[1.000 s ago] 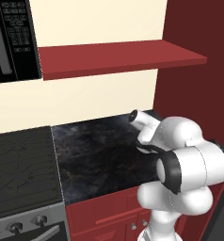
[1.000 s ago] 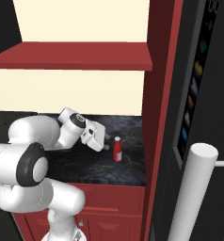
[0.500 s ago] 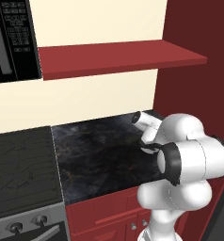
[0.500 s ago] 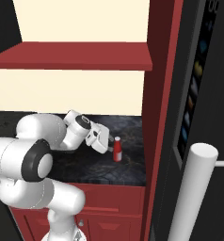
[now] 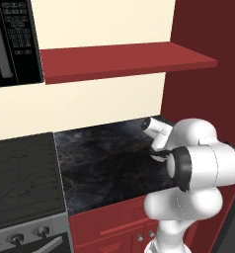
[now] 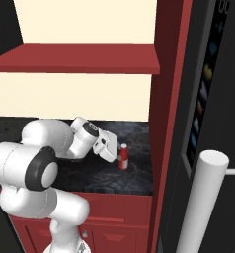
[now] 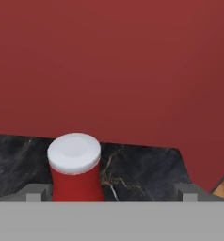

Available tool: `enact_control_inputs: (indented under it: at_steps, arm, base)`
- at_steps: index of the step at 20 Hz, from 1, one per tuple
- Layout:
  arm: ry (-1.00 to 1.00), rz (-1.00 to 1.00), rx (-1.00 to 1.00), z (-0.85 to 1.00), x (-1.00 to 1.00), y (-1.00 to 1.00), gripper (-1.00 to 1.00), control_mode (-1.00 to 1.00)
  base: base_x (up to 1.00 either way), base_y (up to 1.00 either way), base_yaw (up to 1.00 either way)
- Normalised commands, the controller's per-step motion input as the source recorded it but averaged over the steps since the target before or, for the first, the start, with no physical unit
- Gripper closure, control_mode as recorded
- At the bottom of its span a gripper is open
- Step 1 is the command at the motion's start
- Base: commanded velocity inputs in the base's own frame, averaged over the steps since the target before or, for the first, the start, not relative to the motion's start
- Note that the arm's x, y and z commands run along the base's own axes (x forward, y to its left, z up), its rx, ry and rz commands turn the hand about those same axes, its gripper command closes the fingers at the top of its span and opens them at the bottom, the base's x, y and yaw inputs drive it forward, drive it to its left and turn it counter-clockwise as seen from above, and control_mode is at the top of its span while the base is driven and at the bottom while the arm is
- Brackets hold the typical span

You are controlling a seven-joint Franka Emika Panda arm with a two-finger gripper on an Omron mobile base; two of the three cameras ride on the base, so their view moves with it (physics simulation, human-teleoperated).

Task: Place the ketchup and mustard from the counter to the top shelf of the fridge. If the existing items in the fridge are on the top shelf, move them to other shelves.

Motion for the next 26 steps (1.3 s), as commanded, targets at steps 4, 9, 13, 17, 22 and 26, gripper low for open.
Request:
enact_control_inputs:
  at_steps: [4, 9, 13, 17, 22, 26]
  arm:
    - [0.0, 0.0, 0.0, 0.0, 0.0, 0.0, -1.0, -1.0]
    - [0.0, 0.0, 0.0, 0.0, 0.0, 0.07, -1.0, -1.0]
    - [0.0, 0.0, 0.0, -0.01, 0.08, 0.02, -1.0, -1.0]
    - [0.0, 0.0, 0.0, -0.03, 0.12, 0.0, -1.0, -1.0]
    - [0.0, 0.0, 0.0, -0.03, 0.13, 0.08, -1.0, -1.0]
    - [0.0, 0.0, 0.0, -0.12, 0.0, 0.0, -1.0, -1.0]
  base:
    - [0.0, 0.0, 0.0]
    - [0.0, 0.0, 0.0]
    - [0.0, 0.0, 0.0]
    - [0.0, 0.0, 0.0]
    - [0.0, 0.0, 0.0]
    - [0.0, 0.0, 0.0]
